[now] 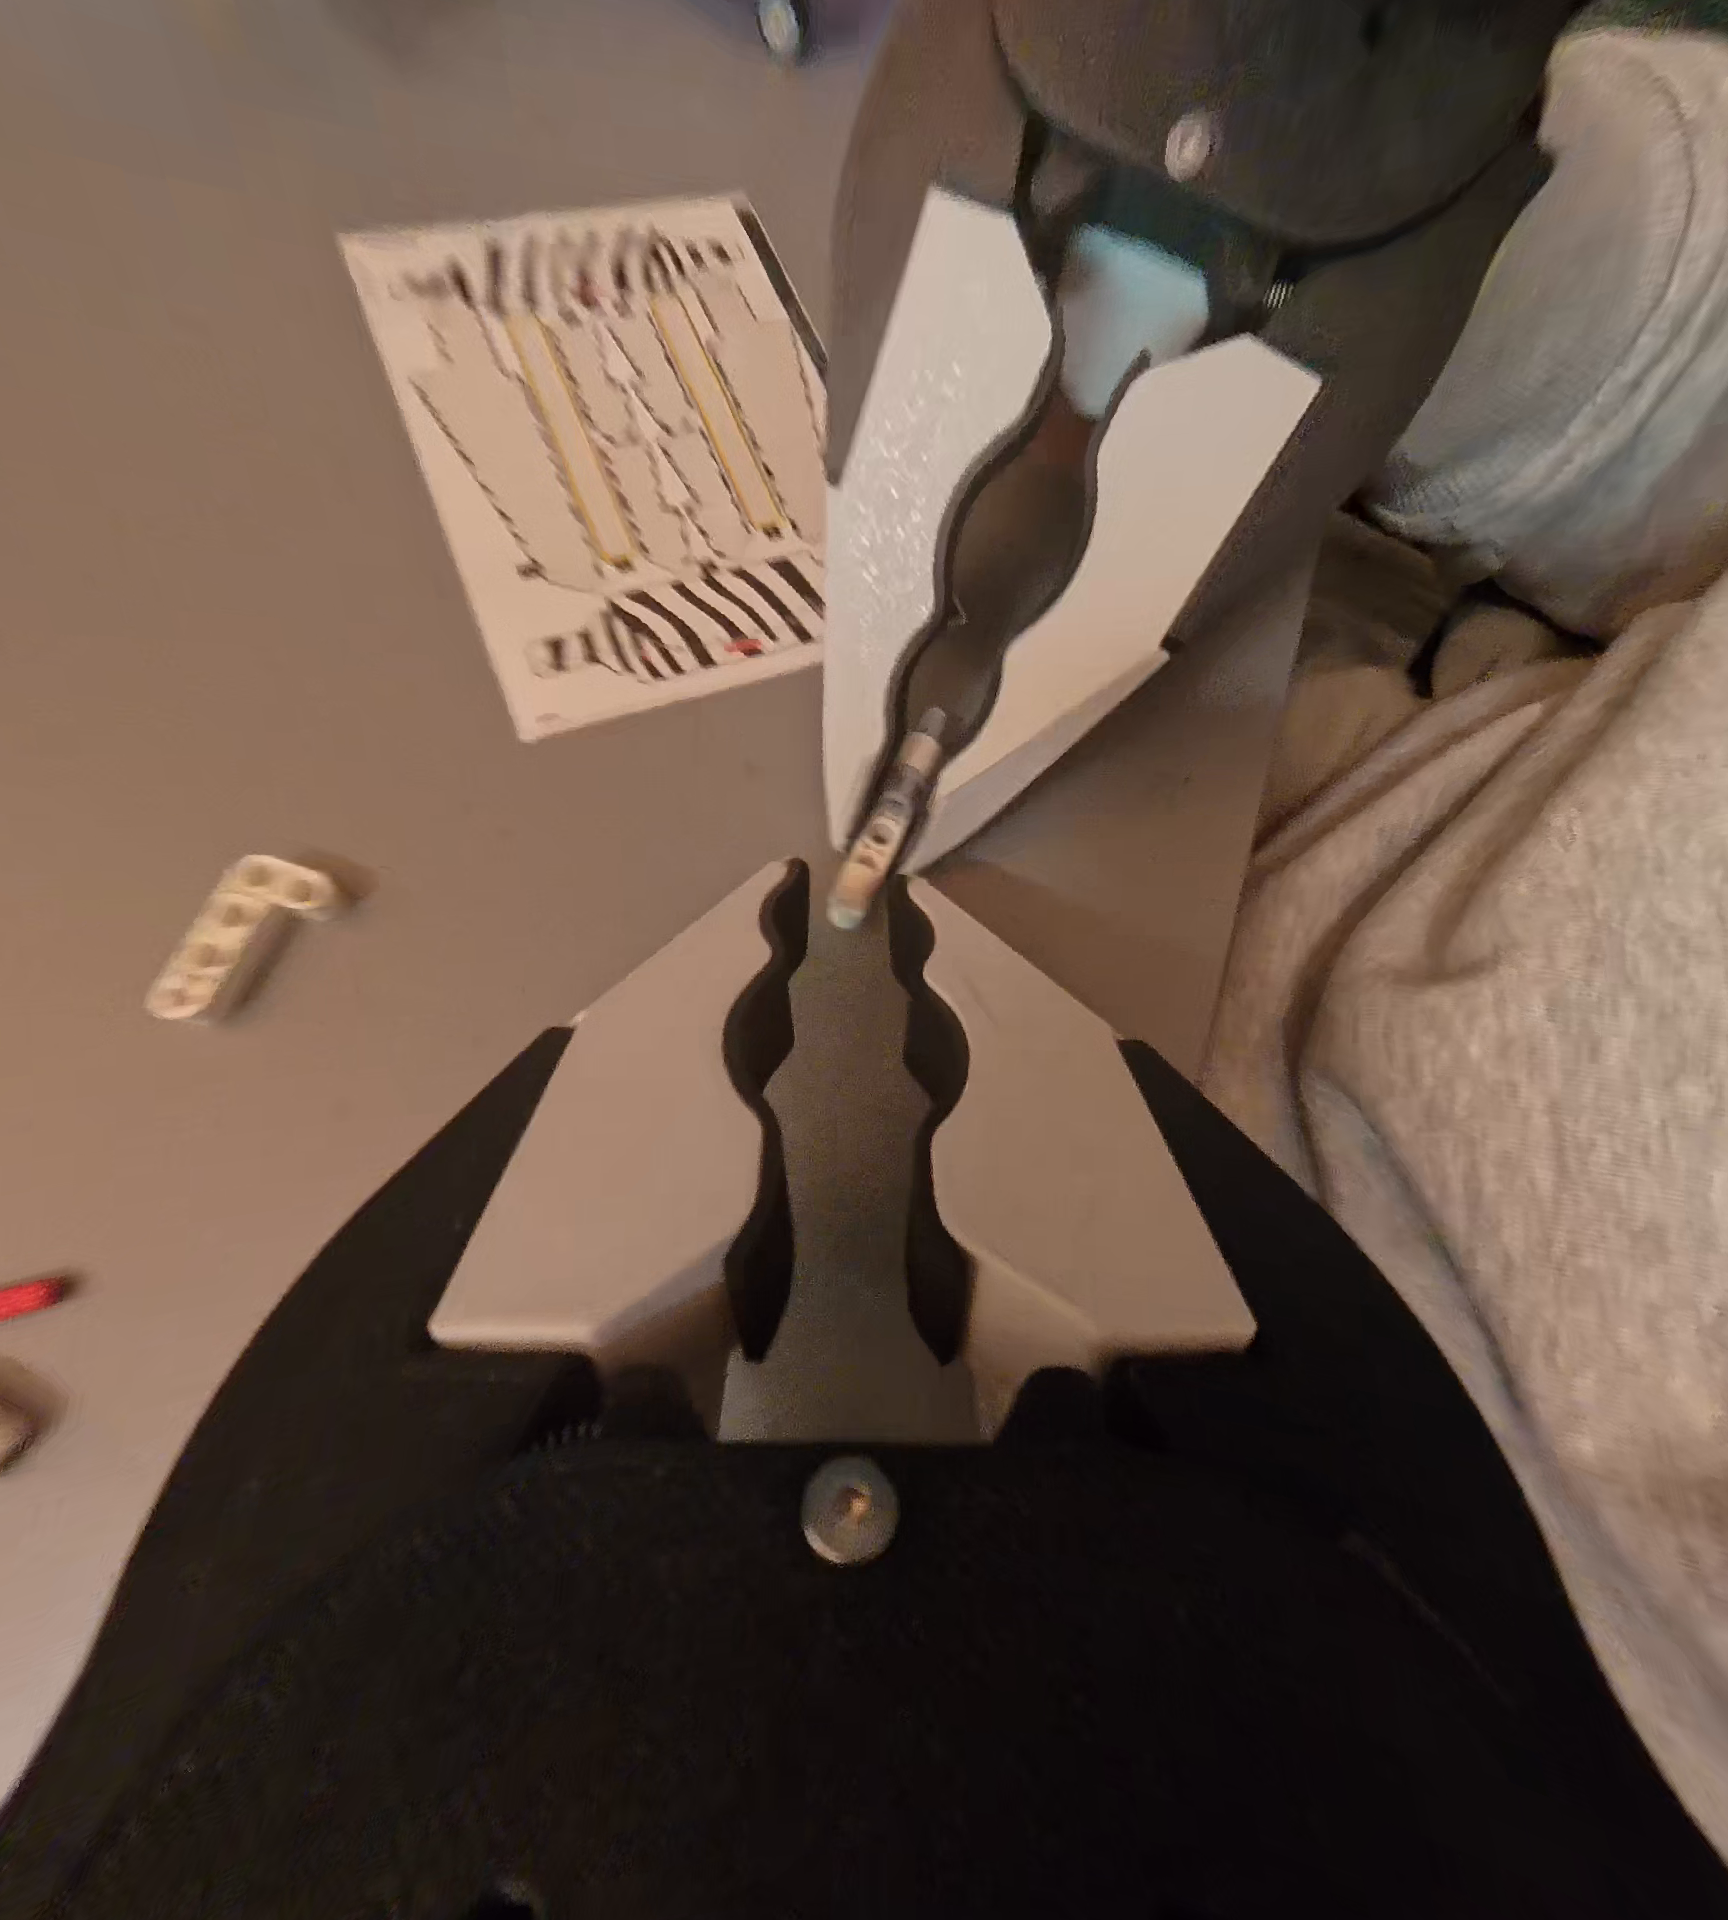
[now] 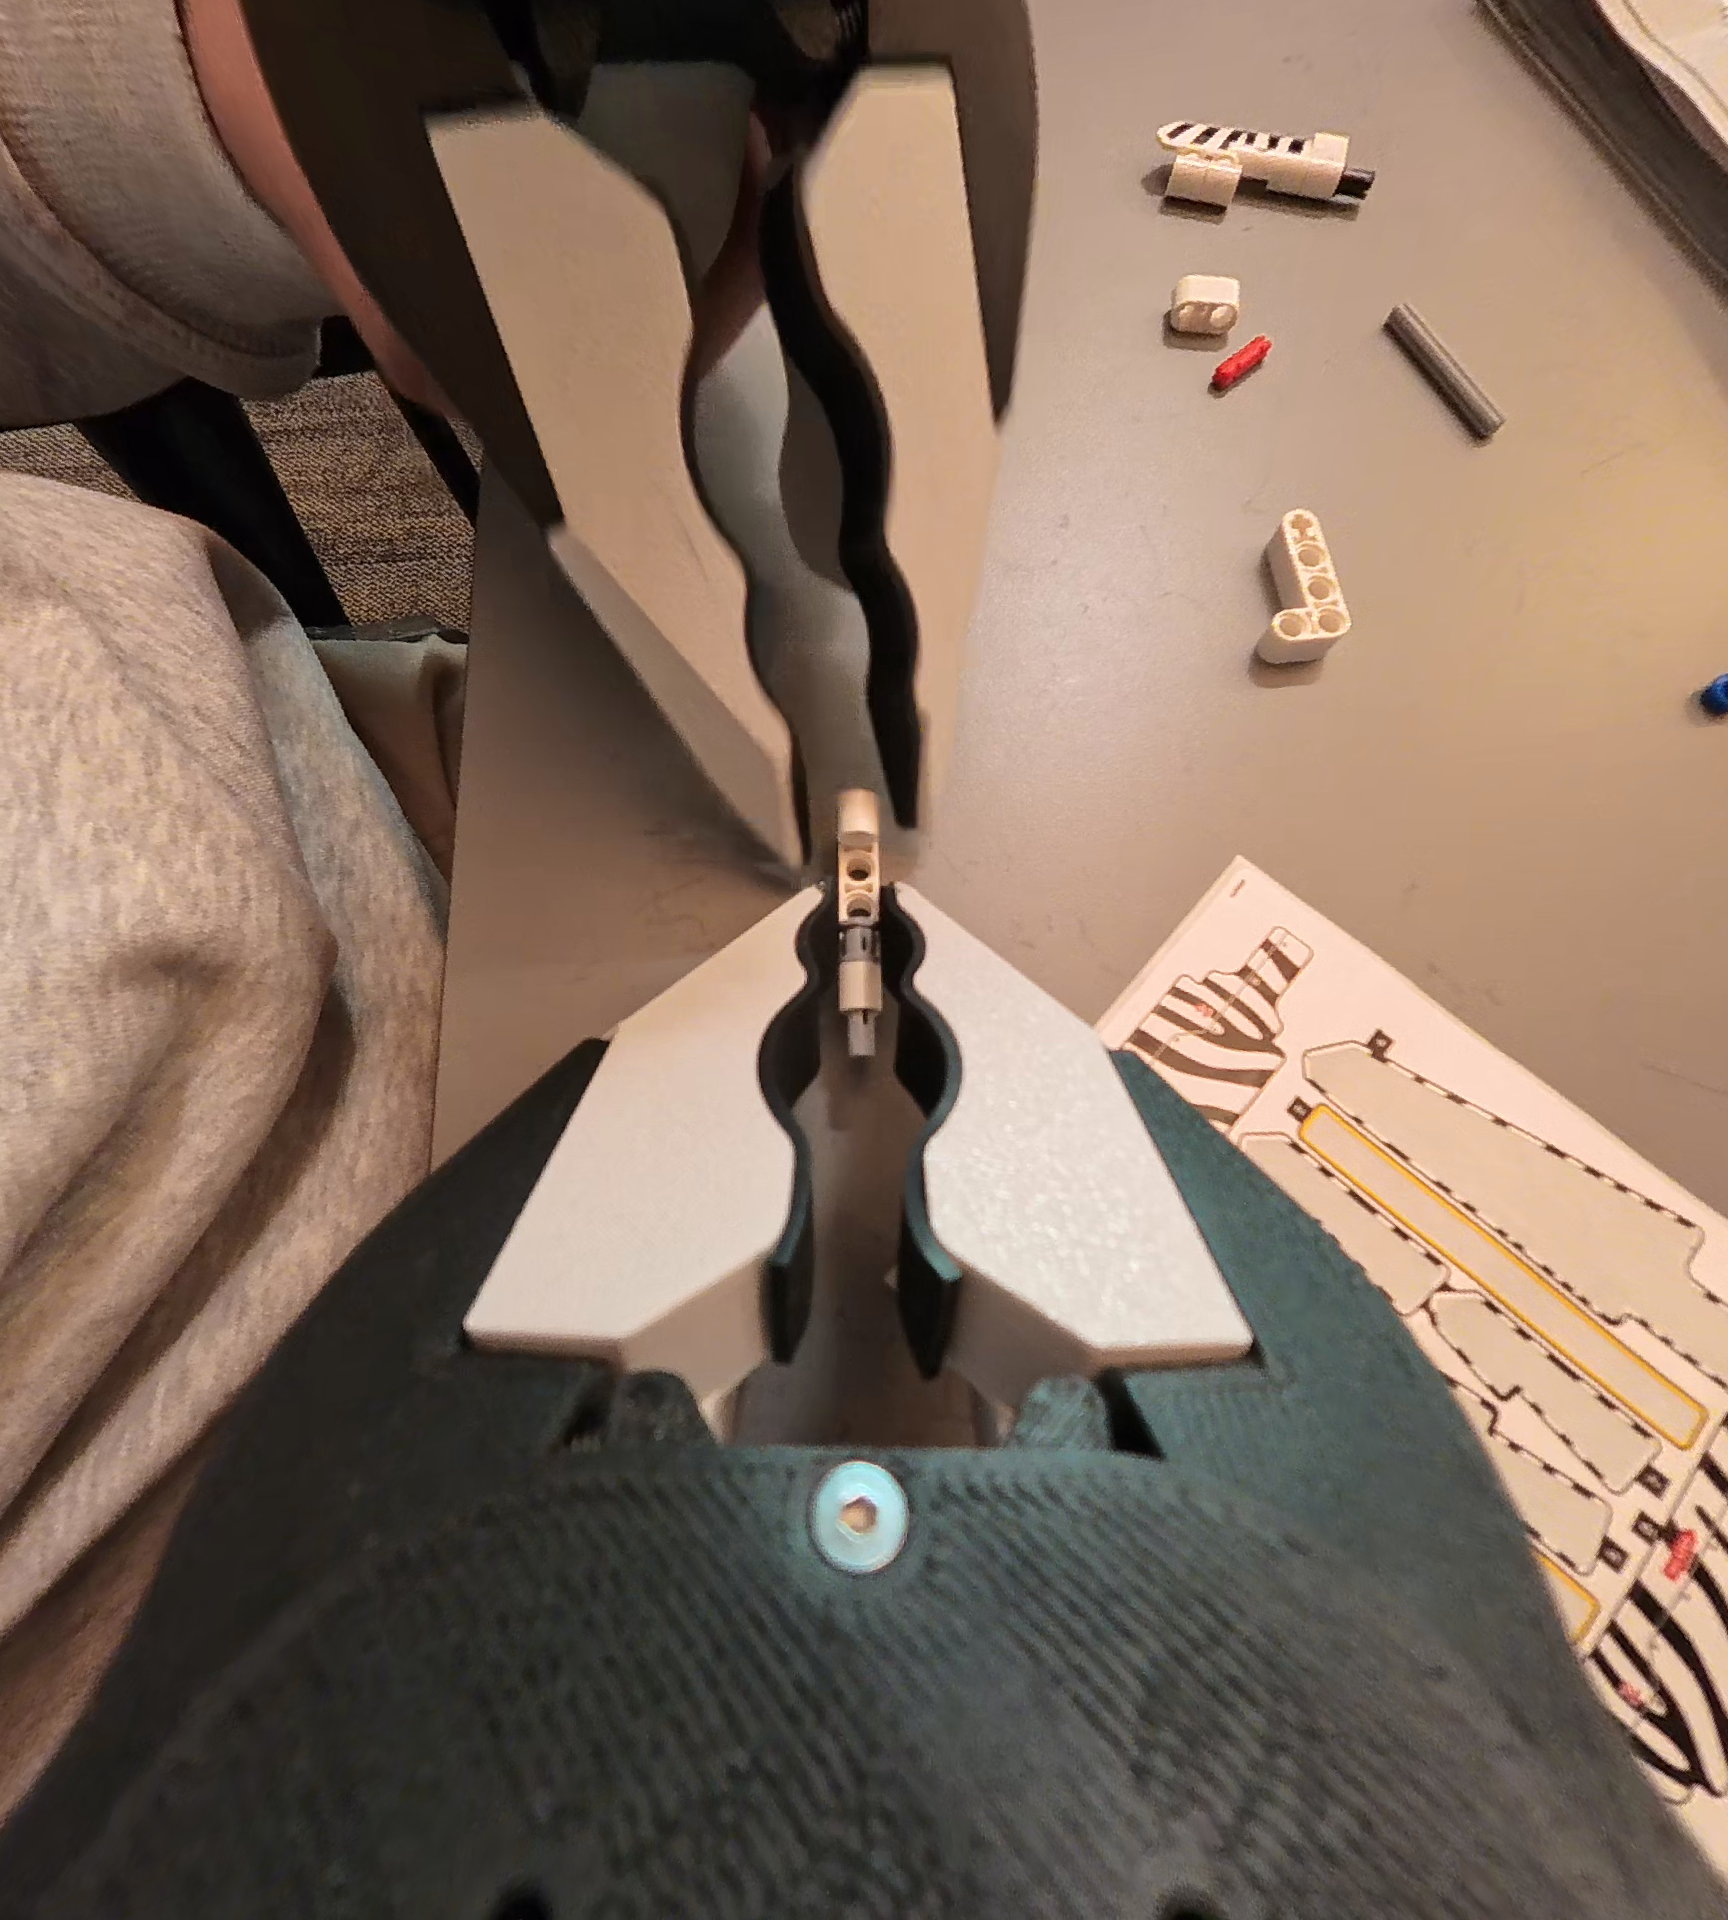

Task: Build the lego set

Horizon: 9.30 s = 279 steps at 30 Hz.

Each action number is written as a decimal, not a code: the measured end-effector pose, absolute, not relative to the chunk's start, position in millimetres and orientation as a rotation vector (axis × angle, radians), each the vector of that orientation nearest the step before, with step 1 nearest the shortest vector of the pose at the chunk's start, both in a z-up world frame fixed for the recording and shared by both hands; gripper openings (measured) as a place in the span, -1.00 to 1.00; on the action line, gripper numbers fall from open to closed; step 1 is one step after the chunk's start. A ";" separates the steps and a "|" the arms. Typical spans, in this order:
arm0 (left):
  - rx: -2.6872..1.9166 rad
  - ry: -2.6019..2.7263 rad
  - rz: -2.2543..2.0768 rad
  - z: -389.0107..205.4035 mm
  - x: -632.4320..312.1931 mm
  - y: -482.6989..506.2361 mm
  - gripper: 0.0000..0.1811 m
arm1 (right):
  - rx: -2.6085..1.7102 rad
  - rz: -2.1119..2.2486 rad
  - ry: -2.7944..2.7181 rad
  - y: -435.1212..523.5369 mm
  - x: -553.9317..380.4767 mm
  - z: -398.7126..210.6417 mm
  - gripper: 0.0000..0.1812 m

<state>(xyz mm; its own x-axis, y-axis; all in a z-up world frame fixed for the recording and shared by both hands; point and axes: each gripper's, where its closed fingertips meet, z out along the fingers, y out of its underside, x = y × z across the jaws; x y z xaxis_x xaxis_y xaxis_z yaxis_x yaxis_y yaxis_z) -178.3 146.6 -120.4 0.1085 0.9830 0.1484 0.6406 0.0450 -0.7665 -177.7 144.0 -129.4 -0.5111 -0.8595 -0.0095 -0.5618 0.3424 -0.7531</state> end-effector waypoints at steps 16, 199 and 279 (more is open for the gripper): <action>-1.390 -2.037 0.836 -110.4 -129.3 -27.8 -0.72 | -1.241 -0.987 2.203 145.1 -177.0 -130.3 -0.93; -1.473 -1.197 0.527 -45.6 -193.3 146.8 -0.61 | -0.907 -1.468 1.832 145.6 -191.8 -50.9 -0.94; -1.398 -1.133 2.058 13.0 -216.0 140.1 -0.93 | 0.100 -1.326 1.224 125.3 -220.0 4.1 -0.31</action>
<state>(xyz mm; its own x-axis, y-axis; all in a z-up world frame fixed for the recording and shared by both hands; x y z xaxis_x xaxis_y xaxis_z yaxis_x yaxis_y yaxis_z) -216.0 140.1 13.0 -0.4166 0.7051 -0.5738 0.1079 -0.5884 -0.8014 -220.0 125.3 4.1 -0.2301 -0.6673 -0.7083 0.7595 0.3320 -0.5595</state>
